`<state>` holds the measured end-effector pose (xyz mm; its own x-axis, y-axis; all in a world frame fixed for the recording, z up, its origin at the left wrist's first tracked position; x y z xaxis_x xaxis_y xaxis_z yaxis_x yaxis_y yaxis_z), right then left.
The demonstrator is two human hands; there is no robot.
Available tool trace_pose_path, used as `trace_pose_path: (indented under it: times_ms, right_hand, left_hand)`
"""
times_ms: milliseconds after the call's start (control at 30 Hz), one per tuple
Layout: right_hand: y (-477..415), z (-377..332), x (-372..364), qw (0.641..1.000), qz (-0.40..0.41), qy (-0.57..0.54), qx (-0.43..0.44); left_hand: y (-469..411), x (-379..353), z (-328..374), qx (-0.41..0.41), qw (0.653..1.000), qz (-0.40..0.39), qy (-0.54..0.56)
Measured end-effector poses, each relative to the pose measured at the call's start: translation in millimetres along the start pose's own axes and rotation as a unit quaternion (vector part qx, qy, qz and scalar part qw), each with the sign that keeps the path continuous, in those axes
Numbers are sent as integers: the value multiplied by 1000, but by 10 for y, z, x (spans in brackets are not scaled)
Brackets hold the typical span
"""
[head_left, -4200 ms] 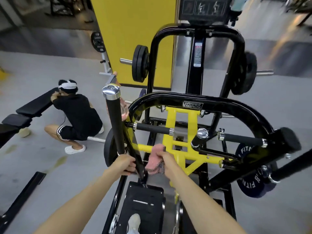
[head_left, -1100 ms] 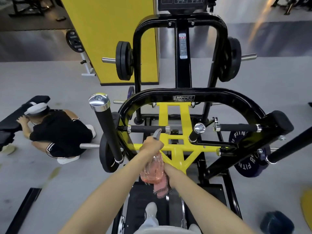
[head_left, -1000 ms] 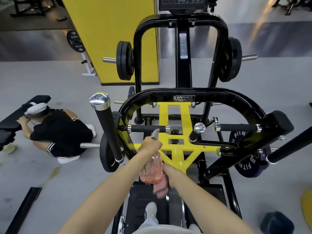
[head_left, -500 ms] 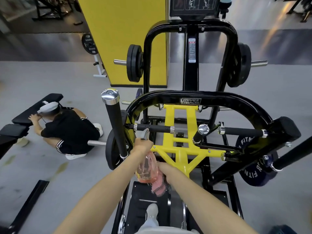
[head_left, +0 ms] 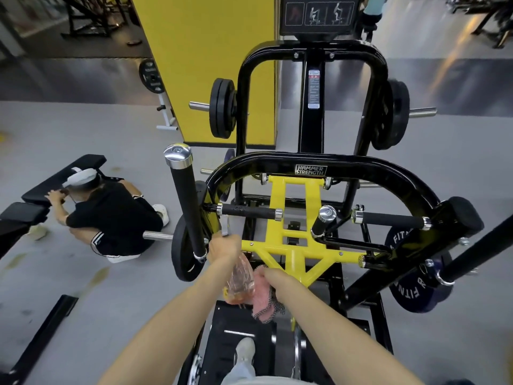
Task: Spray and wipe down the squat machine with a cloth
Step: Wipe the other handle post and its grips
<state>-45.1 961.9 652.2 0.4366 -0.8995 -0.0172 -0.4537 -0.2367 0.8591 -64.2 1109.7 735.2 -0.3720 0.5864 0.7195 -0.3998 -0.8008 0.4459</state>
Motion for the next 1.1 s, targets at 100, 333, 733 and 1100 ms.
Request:
trace_pose_path:
  times_ms: [100,333,733,1100]
  right_hand:
    - [33,-44,-108,999,-33,22,22]
    - [225,-86,-145,998,-46,32,41]
    - [445,-122,-78,996,23,30,79]
    - [264,-615,-173,991,24,-90,94]
  left_hand:
    - [4,135,-29,-14,999,23,-35]
    - [159,168,-271,-68,998,-2,-18]
    - [289,940,-898,-9,981,56,185]
    - [-309,1863,94,-132,962,124,204]
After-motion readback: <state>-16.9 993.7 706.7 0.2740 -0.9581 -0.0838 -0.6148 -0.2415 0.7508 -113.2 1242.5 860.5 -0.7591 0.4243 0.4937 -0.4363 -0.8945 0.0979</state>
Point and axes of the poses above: each hand's wrist, its own y-axis away from the middle knuckle, its own x-axis out of the back of the hand, z = x × y, the point moved 5 cm from there along -y, towards the middle knuckle, and after that the axes turned 10 degrees about -y, right-handed, at the moved point
